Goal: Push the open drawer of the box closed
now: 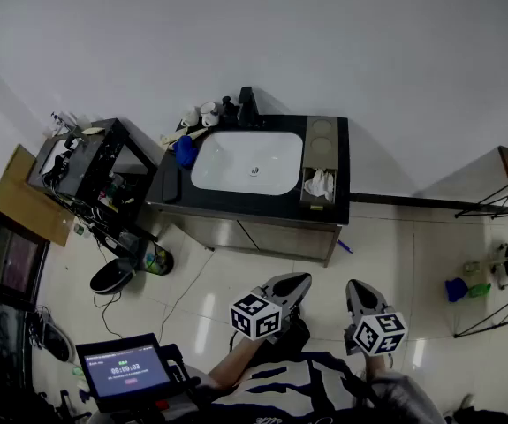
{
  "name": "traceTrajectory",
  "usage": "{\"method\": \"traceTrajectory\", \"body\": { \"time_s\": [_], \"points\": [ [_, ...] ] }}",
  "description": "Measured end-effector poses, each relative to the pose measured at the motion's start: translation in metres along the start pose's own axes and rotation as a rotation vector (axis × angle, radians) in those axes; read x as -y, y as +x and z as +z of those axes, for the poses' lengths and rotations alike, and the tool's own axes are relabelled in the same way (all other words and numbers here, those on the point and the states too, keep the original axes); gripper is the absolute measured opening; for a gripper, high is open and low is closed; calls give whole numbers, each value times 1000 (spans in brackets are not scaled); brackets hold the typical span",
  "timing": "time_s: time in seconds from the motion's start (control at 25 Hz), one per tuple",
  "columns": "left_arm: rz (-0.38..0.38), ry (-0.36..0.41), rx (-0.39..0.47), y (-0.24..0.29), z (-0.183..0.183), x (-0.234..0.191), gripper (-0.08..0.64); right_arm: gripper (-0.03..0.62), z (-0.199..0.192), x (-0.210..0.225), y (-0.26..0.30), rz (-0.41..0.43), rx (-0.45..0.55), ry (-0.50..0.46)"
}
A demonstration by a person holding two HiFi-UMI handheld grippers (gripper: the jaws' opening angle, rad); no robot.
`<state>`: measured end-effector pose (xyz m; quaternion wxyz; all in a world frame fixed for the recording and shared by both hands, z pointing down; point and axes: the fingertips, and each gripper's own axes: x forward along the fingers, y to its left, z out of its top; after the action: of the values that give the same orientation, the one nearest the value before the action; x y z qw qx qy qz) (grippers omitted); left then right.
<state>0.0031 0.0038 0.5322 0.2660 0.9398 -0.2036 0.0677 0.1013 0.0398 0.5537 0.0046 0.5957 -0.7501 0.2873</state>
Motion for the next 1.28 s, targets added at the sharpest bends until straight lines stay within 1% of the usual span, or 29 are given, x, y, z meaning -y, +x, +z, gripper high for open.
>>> {"method": "traceTrajectory", "body": {
  "time_s": [0.08, 0.2, 0.28, 0.4, 0.48, 0.56, 0.68, 0.8, 0.92, 1.08, 1.28],
  "points": [
    [-2, 2, -8, 10, 10, -19, 2, -3, 11, 4, 15, -14, 7, -1],
    [17, 9, -34, 27, 24, -58, 2, -2, 27, 12, 44, -42, 16, 2],
    [22, 9, -61, 39, 31, -82, 2, -2, 37, 20, 61, -74, 28, 7],
    [22, -10, -79, 54, 39, -108, 2, -2, 50, 33, 71, -129, 46, 10],
    [32, -33, -98, 61, 38, -121, 2, -2, 55, 41, 75, -162, 41, 3],
    [34, -57, -139, 71, 31, -135, 2, -2, 58, 51, 85, -189, 23, -5],
    [40, -87, -186, 84, 24, -154, 2, -2, 64, 65, 101, -209, 8, -2],
    [57, -120, -193, 86, 20, -159, 2, -2, 70, 66, 103, -208, 1, -2],
    [88, -154, -211, 92, 14, -171, 2, -2, 75, 72, 115, -191, -18, -9],
    [138, -210, -232, 103, 10, -192, 2, -2, 87, 82, 139, -144, -48, -18],
    [179, -290, -248, 126, 12, -214, 2, -2, 119, 100, 175, -69, -66, -39]
  ]
}}
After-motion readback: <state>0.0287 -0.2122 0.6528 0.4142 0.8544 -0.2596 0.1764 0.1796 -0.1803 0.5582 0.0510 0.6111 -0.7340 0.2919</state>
